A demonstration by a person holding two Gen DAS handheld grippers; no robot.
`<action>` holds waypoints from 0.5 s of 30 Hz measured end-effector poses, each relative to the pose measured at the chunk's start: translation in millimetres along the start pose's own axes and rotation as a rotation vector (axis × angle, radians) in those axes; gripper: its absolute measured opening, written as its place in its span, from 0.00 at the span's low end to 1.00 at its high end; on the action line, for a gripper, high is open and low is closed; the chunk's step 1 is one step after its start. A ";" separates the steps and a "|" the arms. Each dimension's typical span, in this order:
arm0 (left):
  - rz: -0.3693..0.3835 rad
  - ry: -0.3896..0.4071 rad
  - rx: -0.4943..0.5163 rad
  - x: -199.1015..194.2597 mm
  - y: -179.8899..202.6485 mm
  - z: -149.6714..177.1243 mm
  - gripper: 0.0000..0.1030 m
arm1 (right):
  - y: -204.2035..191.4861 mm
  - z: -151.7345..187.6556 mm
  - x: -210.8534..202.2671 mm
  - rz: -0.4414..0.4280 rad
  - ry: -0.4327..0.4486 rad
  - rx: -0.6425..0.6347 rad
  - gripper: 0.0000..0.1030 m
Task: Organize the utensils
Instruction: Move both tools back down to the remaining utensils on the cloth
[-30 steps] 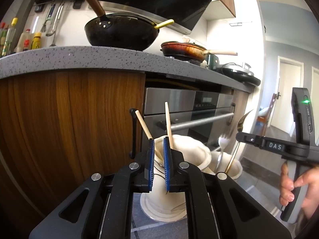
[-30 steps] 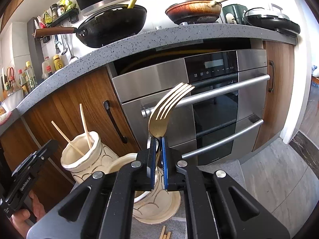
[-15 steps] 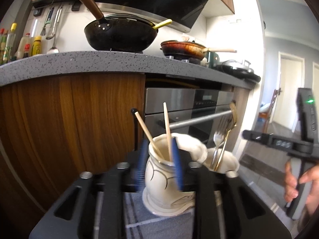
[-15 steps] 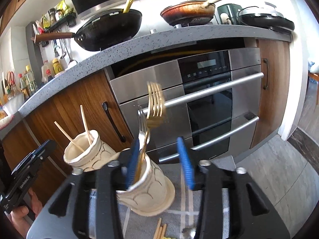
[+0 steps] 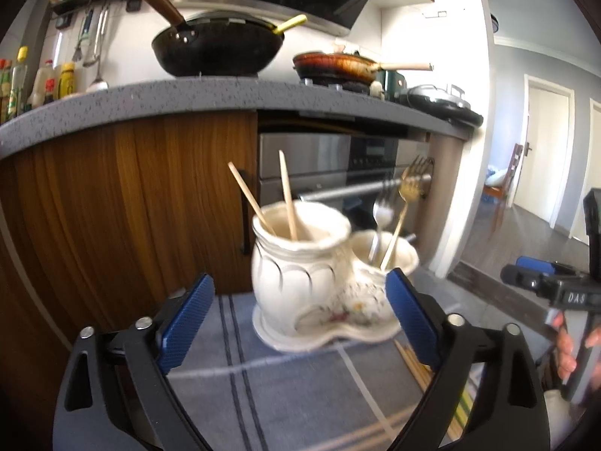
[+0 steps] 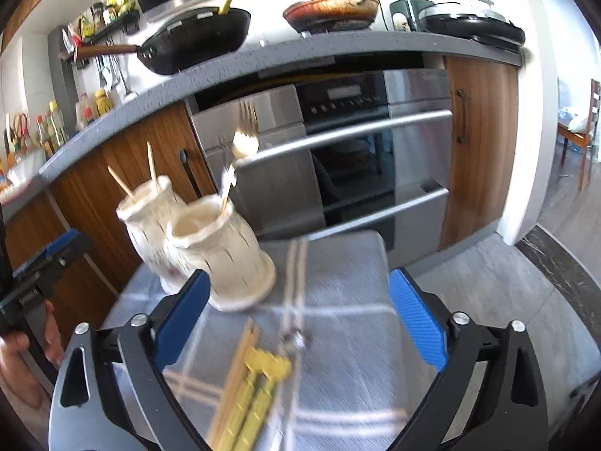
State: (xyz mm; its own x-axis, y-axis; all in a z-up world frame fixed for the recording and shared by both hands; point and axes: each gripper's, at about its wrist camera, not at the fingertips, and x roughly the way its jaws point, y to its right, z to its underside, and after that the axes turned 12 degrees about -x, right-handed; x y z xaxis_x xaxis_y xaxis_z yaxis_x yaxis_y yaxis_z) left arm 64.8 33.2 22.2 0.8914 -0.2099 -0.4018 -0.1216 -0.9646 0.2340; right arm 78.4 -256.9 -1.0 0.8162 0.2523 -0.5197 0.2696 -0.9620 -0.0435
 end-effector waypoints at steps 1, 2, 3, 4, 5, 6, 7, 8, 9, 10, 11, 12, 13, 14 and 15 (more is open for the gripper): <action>-0.001 -0.023 -0.002 0.1 2.3 4.7 0.92 | 1.3 6.4 -2.0 0.008 -0.014 -0.008 0.94; 0.001 -0.044 0.001 0.7 4.9 8.9 0.92 | 2.1 10.9 -3.2 0.014 -0.025 -0.013 0.94; 0.000 -0.061 0.002 1.5 7.1 12.9 0.92 | 3.5 16.1 -3.5 0.021 -0.039 -0.020 0.95; -0.004 -0.089 0.003 3.6 10.6 18.5 0.92 | 4.4 22.9 -3.9 0.026 -0.058 -0.030 0.95; -0.007 -0.113 0.003 6.1 13.8 24.4 0.92 | 5.2 28.4 -3.5 0.029 -0.072 -0.038 0.95; -0.009 -0.137 0.001 8.5 16.8 30.0 0.92 | 5.7 32.9 -3.6 0.031 -0.082 -0.043 0.95; -0.005 -0.174 0.001 12.5 21.5 38.1 0.92 | 6.4 38.2 -3.0 0.032 -0.095 -0.049 0.95; -0.002 -0.200 0.003 15.7 25.0 43.7 0.92 | 6.7 44.1 -2.1 0.029 -0.108 -0.051 0.95; -0.004 -0.228 0.003 19.7 29.7 52.2 0.92 | 7.6 48.9 -1.0 0.021 -0.120 -0.050 0.95; -0.001 -0.246 0.004 22.6 32.9 57.1 0.92 | 8.2 52.3 0.1 0.015 -0.127 -0.048 0.95; 0.004 -0.268 0.005 26.2 37.1 63.2 0.92 | 8.5 56.5 1.6 0.008 -0.136 -0.049 0.95; 0.007 -0.289 0.004 30.3 40.9 68.8 0.92 | 8.4 59.8 2.5 0.006 -0.142 -0.054 0.95; 0.009 -0.316 0.008 35.2 46.2 75.5 0.92 | 8.0 61.7 3.3 0.008 -0.148 -0.060 0.95; 0.006 -0.341 0.011 40.0 51.3 82.0 0.92 | 7.5 64.8 3.7 0.010 -0.153 -0.068 0.95; 0.001 -0.359 0.014 43.7 54.2 86.1 0.92 | 6.8 67.6 3.9 0.006 -0.157 -0.078 0.95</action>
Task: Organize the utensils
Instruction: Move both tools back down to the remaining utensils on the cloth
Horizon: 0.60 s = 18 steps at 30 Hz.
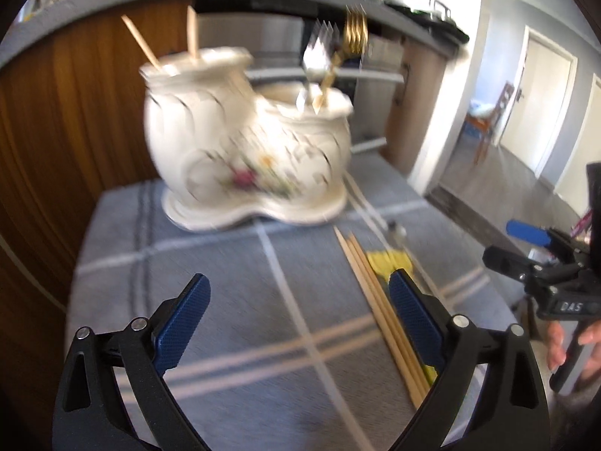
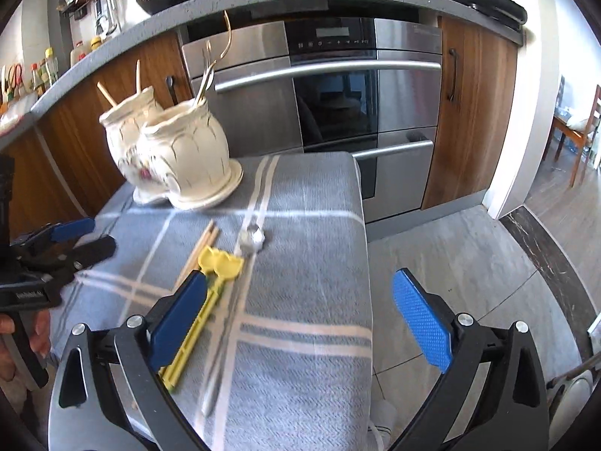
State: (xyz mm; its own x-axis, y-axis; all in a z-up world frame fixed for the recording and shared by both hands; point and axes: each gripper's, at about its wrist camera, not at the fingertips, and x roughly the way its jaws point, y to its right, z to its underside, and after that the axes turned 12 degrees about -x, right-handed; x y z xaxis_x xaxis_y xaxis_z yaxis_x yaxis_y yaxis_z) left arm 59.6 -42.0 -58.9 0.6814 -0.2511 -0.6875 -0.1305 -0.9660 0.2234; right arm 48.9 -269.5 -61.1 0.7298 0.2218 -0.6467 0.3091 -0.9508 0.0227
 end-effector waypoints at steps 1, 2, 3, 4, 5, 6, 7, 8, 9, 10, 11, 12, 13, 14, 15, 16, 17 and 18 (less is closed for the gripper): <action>-0.009 -0.029 0.007 7.6 5.5 4.3 0.92 | -0.9 2.6 0.2 -0.005 -0.003 -0.008 0.95; -0.016 -0.047 0.012 12.6 8.9 7.0 0.92 | -1.2 5.0 0.4 -0.007 -0.006 -0.014 0.95; -0.024 -0.063 0.016 17.2 11.0 9.0 0.92 | -1.4 6.7 0.6 -0.009 -0.009 -0.019 0.95; -0.035 -0.082 0.019 23.2 13.9 11.9 0.91 | -1.9 8.8 1.3 -0.013 -0.014 -0.025 0.95; -0.040 -0.094 0.019 26.2 14.8 13.6 0.91 | -1.7 10.5 1.8 -0.017 -0.019 -0.030 0.95; -0.039 -0.108 0.017 29.1 15.4 14.5 0.91 | -1.7 11.8 2.1 -0.019 -0.023 -0.033 0.95; -0.035 -0.120 0.014 32.0 16.6 15.8 0.90 | -1.5 12.8 2.3 -0.020 -0.025 -0.035 0.95; -0.040 -0.124 0.015 33.8 17.8 16.4 0.90 | -0.8 14.1 2.7 -0.023 -0.027 -0.034 0.95; -0.048 -0.130 0.022 36.2 19.4 17.5 0.89 | -0.1 15.2 3.4 -0.028 -0.030 -0.030 0.95; -0.051 -0.135 0.027 37.4 20.3 17.8 0.84 | 0.4 15.6 3.9 -0.031 -0.032 -0.028 0.95; -0.064 -0.146 0.036 40.7 22.2 18.7 0.82 | 0.6 16.2 4.7 -0.034 -0.035 -0.027 0.95; -0.071 -0.157 0.040 43.8 22.0 20.0 0.79 | 0.7 16.8 5.2 -0.036 -0.036 -0.027 0.95; -0.067 -0.165 0.036 45.6 23.5 20.6 0.79 | 0.9 17.2 5.1 -0.038 -0.036 -0.027 0.95; -0.068 -0.161 0.036 45.7 23.9 20.5 0.79 | 0.5 17.6 5.6 -0.041 -0.038 -0.029 0.95; -0.071 -0.159 0.041 46.2 24.7 19.9 0.79 | 0.0 17.9 6.1 -0.042 -0.040 -0.031 0.95; -0.069 -0.162 0.039 46.6 25.3 19.0 0.79 | -0.4 18.4 6.4 -0.042 -0.041 -0.032 0.95; -0.066 -0.165 0.035 45.5 25.4 18.5 0.79 | -0.9 18.7 6.8 -0.043 -0.042 -0.034 0.95; -0.068 -0.166 0.038 45.8 26.7 18.1 0.79 | -1.6 18.9 7.4 -0.041 -0.045 -0.037 0.95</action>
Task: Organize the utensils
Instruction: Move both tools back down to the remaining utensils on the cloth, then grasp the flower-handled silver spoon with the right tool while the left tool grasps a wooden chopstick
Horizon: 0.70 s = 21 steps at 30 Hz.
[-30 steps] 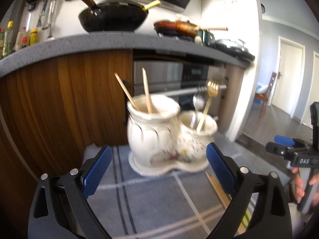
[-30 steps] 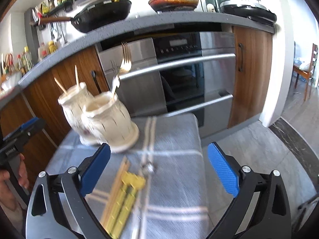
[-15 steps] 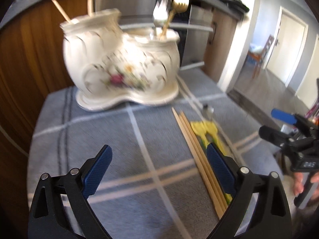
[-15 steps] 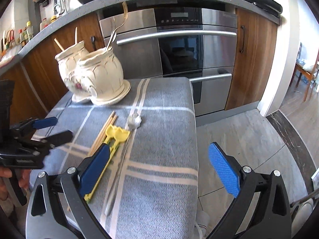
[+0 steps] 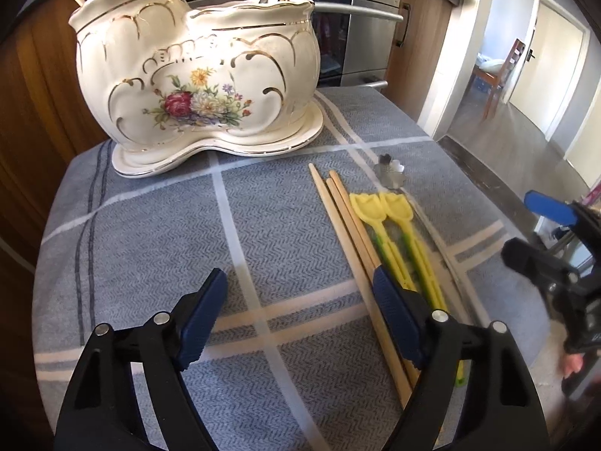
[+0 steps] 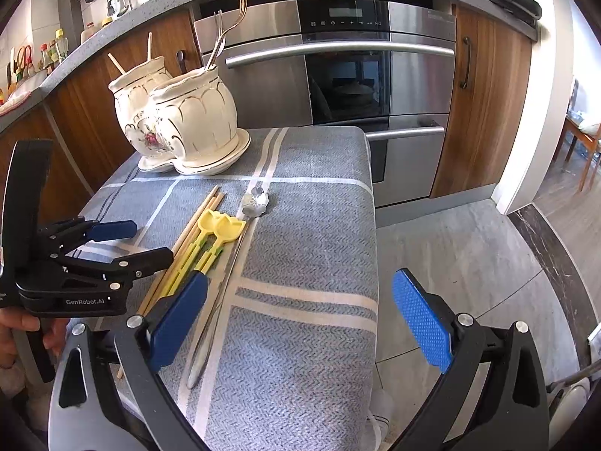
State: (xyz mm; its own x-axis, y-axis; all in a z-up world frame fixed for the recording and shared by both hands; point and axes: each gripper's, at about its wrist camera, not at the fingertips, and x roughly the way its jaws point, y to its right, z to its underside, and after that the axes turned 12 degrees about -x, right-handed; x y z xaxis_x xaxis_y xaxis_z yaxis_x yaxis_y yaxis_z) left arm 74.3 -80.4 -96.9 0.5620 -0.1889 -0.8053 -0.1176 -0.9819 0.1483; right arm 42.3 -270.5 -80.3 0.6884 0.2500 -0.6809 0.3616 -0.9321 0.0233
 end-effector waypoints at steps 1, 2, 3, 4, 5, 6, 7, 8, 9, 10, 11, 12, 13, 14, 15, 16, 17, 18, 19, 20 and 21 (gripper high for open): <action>-0.003 0.001 0.009 0.6 1.3 -1.4 0.78 | -0.6 0.3 0.7 0.002 -0.004 -0.004 0.95; -0.001 0.000 0.018 0.5 3.2 -2.4 0.75 | -1.7 0.4 1.5 0.001 -0.008 -0.009 0.95; 0.007 0.000 0.027 0.1 4.6 -3.0 0.68 | -3.3 0.5 2.5 -0.002 -0.012 -0.016 0.94; 0.020 -0.002 0.040 -0.7 6.4 -4.0 0.59 | -5.4 0.3 3.8 -0.004 -0.017 -0.026 0.94; 0.022 -0.003 0.048 -1.5 7.3 -5.0 0.54 | -7.4 0.4 4.3 -0.004 -0.022 -0.034 0.93; 0.016 -0.010 0.056 -1.3 7.9 -6.0 0.46 | -9.7 -0.1 5.5 -0.007 -0.028 -0.043 0.91; 0.028 -0.014 0.060 -2.3 7.0 -6.7 0.44 | -11.9 -1.1 7.5 -0.019 -0.037 -0.047 0.86; 0.032 -0.014 0.064 -3.2 6.0 -6.8 0.43 | -13.9 -2.2 9.4 -0.034 -0.047 -0.048 0.83; 0.039 -0.014 0.073 -4.0 6.0 -6.2 0.38 | -15.8 -3.3 11.3 -0.045 -0.055 -0.047 0.78; 0.051 -0.017 0.088 -5.4 6.9 -5.7 0.29 | -18.6 -5.1 14.0 -0.057 -0.065 -0.050 0.72; 0.067 -0.024 0.101 -6.4 8.5 -5.2 0.24 | -21.3 -6.9 17.2 -0.069 -0.077 -0.054 0.69; 0.074 -0.029 0.110 -6.5 9.7 -4.7 0.13 | -24.3 -8.5 20.0 -0.077 -0.087 -0.057 0.61; 0.082 -0.036 0.128 -7.5 12.0 -4.3 0.08 | -27.0 -10.6 23.5 -0.083 -0.100 -0.058 0.52; 0.073 -0.037 0.145 -8.3 13.3 -3.8 0.08 | -30.5 -13.3 28.4 -0.093 -0.118 -0.057 0.47; 0.071 -0.038 0.152 -7.5 14.2 -3.7 0.07 | -33.8 -14.7 31.7 -0.103 -0.131 -0.060 0.38; 0.078 -0.045 0.149 -7.9 12.1 -4.3 0.07 | -36.8 -16.1 33.2 -0.100 -0.132 -0.068 0.33; 0.085 -0.052 0.145 -8.4 10.2 -4.3 0.07 | -40.0 -17.6 35.0 -0.092 -0.140 -0.082 0.30; 0.090 -0.059 0.141 -9.7 6.6 -4.9 0.07 | -42.7 -19.1 36.0 -0.079 -0.146 -0.098 0.25; 0.090 -0.061 0.141 -11.0 4.1 -4.3 0.07 | -45.0 -20.0 36.7 -0.072 -0.151 -0.110 0.21; 0.090 -0.064 0.142 -12.5 0.9 -4.0 0.06 | -47.6 -20.7 37.2 -0.070 -0.156 -0.126 0.19; 0.090 -0.067 0.142 -14.0 -2.2 -2.6 0.06 | -50.2 -20.7 37.6 -0.061 -0.159 -0.146 0.11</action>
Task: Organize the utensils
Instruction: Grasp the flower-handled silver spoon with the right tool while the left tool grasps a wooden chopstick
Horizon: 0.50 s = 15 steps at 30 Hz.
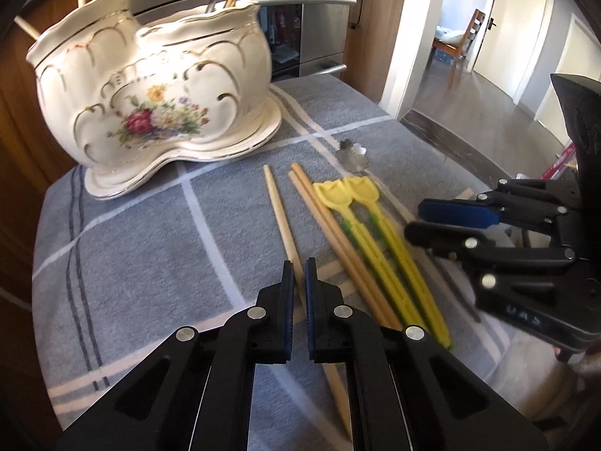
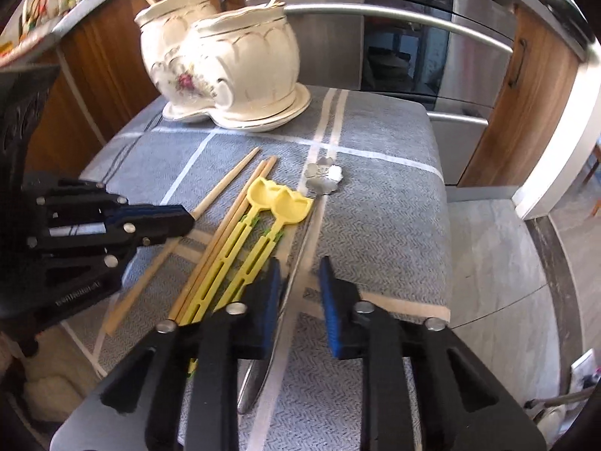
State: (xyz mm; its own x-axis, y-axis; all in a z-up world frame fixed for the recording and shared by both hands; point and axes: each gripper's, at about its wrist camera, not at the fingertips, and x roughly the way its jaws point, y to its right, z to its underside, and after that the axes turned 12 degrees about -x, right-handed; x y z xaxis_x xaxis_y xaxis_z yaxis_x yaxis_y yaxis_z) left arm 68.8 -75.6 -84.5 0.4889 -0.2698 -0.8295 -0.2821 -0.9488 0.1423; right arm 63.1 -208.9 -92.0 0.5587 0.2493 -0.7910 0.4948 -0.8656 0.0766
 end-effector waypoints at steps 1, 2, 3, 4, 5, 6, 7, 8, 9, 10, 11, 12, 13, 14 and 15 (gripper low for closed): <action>-0.001 -0.003 0.000 -0.8 -2.8 -0.6 0.06 | -2.0 -0.4 0.6 0.015 -0.003 -0.021 0.06; -0.001 -0.006 0.001 -1.5 -5.2 0.2 0.06 | -3.1 -1.0 0.9 0.025 -0.009 -0.034 0.06; -0.002 -0.008 0.001 -2.8 -8.3 1.2 0.06 | -2.2 -1.2 0.7 0.023 -0.015 -0.033 0.06; -0.003 -0.011 0.003 -4.4 -10.7 2.3 0.06 | 0.2 -0.8 0.3 0.021 -0.021 -0.031 0.05; -0.003 -0.014 0.003 -5.5 -12.5 3.9 0.06 | 3.1 -0.4 0.2 0.021 -0.026 -0.028 0.05; -0.003 -0.018 0.004 -6.7 -14.4 5.2 0.06 | 7.3 1.1 -1.1 0.018 -0.032 -0.020 0.04; -0.005 -0.023 0.011 -9.2 -16.4 7.0 0.06 | 12.3 3.1 -2.3 0.012 -0.038 -0.009 0.04; -0.007 -0.025 0.016 -9.7 -16.2 9.0 0.06 | 16.8 4.9 -3.7 0.007 -0.047 -0.001 0.04; -0.009 -0.027 0.020 -10.9 -16.6 11.0 0.06 | 20.0 5.2 -4.0 -0.002 -0.057 0.004 0.04; -0.011 -0.028 0.022 -12.0 -17.7 12.0 0.06 | 21.5 4.5 -4.2 -0.007 -0.068 0.003 0.04; -0.010 -0.031 0.021 -12.5 -18.2 12.6 0.06 | 22.7 2.7 -4.3 -0.004 -0.083 0.000 0.04; -0.009 -0.034 0.019 -12.3 -18.3 13.2 0.07 | 22.6 0.6 -3.6 -0.003 -0.090 -0.004 0.07; -0.007 -0.043 0.009 -10.9 -18.7 12.4 0.11 | 21.8 -1.9 -1.6 0.002 -0.096 -0.011 0.11; -0.007 -0.044 0.001 -10.6 -18.5 11.9 0.11 | 21.1 -4.0 0.5 0.006 -0.098 -0.015 0.12; -0.012 -0.043 0.004 -10.1 -17.1 11.6 0.15 | 20.8 -7.0 3.1 0.009 -0.098 -0.015 0.14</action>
State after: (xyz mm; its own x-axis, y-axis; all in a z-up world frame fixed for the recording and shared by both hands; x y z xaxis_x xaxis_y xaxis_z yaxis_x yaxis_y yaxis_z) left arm 59.1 -54.7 -84.8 0.4566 -0.2509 -0.8536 -0.2798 -0.9512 0.1300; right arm 79.8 -223.0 -88.6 0.4956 0.1971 -0.8459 0.5007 -0.8606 0.0928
